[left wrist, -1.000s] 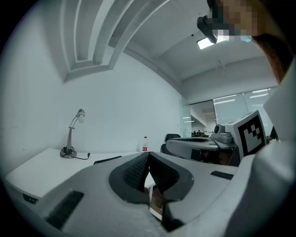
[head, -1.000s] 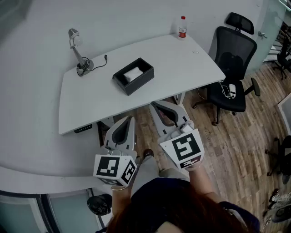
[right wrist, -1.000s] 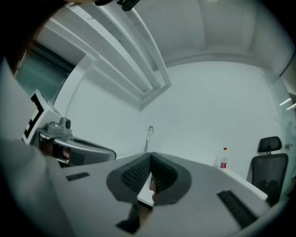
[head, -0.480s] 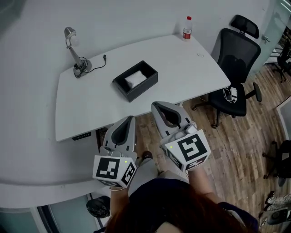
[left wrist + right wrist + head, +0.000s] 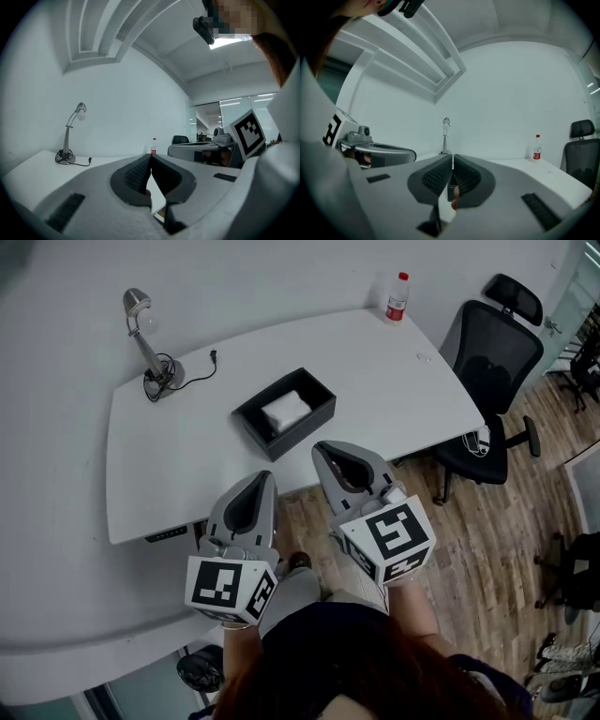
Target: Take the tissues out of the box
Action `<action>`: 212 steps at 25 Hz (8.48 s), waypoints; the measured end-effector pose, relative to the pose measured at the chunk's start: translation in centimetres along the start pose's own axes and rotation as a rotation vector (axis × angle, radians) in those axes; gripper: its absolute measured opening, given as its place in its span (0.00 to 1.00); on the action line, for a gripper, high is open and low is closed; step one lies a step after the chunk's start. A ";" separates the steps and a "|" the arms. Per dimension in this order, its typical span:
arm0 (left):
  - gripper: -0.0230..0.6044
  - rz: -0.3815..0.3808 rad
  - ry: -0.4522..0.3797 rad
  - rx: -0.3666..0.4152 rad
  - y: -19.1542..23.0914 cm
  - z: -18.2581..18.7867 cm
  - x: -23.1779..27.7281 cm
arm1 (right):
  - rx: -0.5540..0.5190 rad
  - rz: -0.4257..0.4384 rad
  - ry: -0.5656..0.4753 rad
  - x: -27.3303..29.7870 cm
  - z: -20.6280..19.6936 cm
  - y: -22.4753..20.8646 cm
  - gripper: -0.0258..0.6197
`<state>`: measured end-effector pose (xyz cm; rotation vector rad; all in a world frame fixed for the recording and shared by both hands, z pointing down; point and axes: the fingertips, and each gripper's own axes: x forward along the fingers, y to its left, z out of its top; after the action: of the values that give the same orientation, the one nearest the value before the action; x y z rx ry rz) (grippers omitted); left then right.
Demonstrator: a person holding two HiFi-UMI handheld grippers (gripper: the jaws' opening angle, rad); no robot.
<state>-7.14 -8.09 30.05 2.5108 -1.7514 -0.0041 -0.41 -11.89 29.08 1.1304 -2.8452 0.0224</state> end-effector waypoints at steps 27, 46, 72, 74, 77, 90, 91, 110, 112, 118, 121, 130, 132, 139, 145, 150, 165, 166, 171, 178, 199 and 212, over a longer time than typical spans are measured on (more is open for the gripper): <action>0.07 -0.115 0.020 -0.083 11.0 -0.5 7.9 | -0.083 -0.059 0.309 13.2 -4.3 -2.3 0.25; 0.07 -0.109 0.069 -0.154 13.5 -2.8 12.1 | -0.131 -0.014 0.546 17.5 -10.2 -4.6 0.39; 0.07 -0.057 0.116 -0.235 16.3 -5.4 16.0 | -0.164 0.097 0.951 19.8 -17.1 -6.1 0.49; 0.07 -0.052 0.114 -0.236 16.4 -5.4 16.0 | -0.171 0.097 0.980 19.9 -17.4 -6.1 0.49; 0.07 -0.048 0.116 -0.242 16.5 -5.5 16.1 | -0.190 0.099 1.018 19.8 -17.8 -6.0 0.49; 0.07 -0.043 0.121 -0.250 16.3 -5.8 16.1 | -0.288 0.103 1.068 19.6 -18.4 -6.3 0.44; 0.07 -0.042 0.121 -0.249 16.3 -5.8 16.0 | -0.291 0.104 1.065 19.6 -18.4 -6.4 0.43; 0.07 -0.038 0.091 -0.205 15.5 -4.1 13.2 | -0.290 0.053 0.943 19.1 -15.8 -6.5 0.37; 0.07 -0.043 0.088 -0.199 15.4 -4.0 12.8 | -0.280 0.041 0.912 19.0 -15.2 -6.4 0.37; 0.07 -0.069 0.080 -0.180 14.9 -3.5 11.6 | -0.248 -0.001 0.818 18.6 -13.6 -6.0 0.36; 0.07 -0.080 0.077 -0.170 14.7 -3.3 11.0 | -0.245 -0.030 0.779 18.2 -12.8 -5.9 0.36; 0.07 -0.103 0.057 -0.139 13.8 -2.3 10.1 | -0.193 -0.094 0.645 17.1 -11.1 -5.6 0.36; 0.07 -0.104 0.056 -0.133 13.6 -2.2 9.9 | -0.183 -0.100 0.612 16.9 -10.8 -5.4 0.36; 0.07 -0.083 0.043 -0.108 12.4 -1.5 8.7 | -0.188 -0.104 0.512 15.8 -9.0 -4.8 0.36; 0.07 -0.060 0.035 -0.092 10.5 -1.1 7.4 | -0.209 -0.109 0.421 13.9 -6.9 -4.2 0.36; 0.07 -0.048 0.027 -0.073 8.7 -0.5 6.4 | -0.223 -0.097 0.375 11.8 -5.7 -3.7 0.36; 0.07 0.018 0.009 -0.026 4.6 0.3 2.9 | -0.221 -0.049 0.214 6.4 -2.8 -1.8 0.35; 0.07 0.022 0.009 -0.023 4.2 0.3 2.7 | -0.222 -0.047 0.204 5.9 -2.6 -1.7 0.35; 0.07 0.040 0.008 -0.008 2.8 0.6 1.6 | -0.217 -0.039 0.160 3.6 -1.6 -1.4 0.35; 0.07 0.065 0.005 0.005 0.6 1.0 0.2 | -0.214 -0.023 0.117 0.4 -0.8 -0.9 0.35; 0.07 0.089 -0.004 0.035 -6.0 1.1 -4.0 | -0.208 0.017 0.035 -7.8 0.2 1.0 0.35; 0.07 0.090 -0.009 0.050 -8.9 0.7 -6.1 | -0.205 0.020 -0.021 -11.7 1.0 2.0 0.34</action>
<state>-0.98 0.58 28.47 2.4658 -1.8897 0.0344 6.67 -2.49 27.19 1.0651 -2.7979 -0.2750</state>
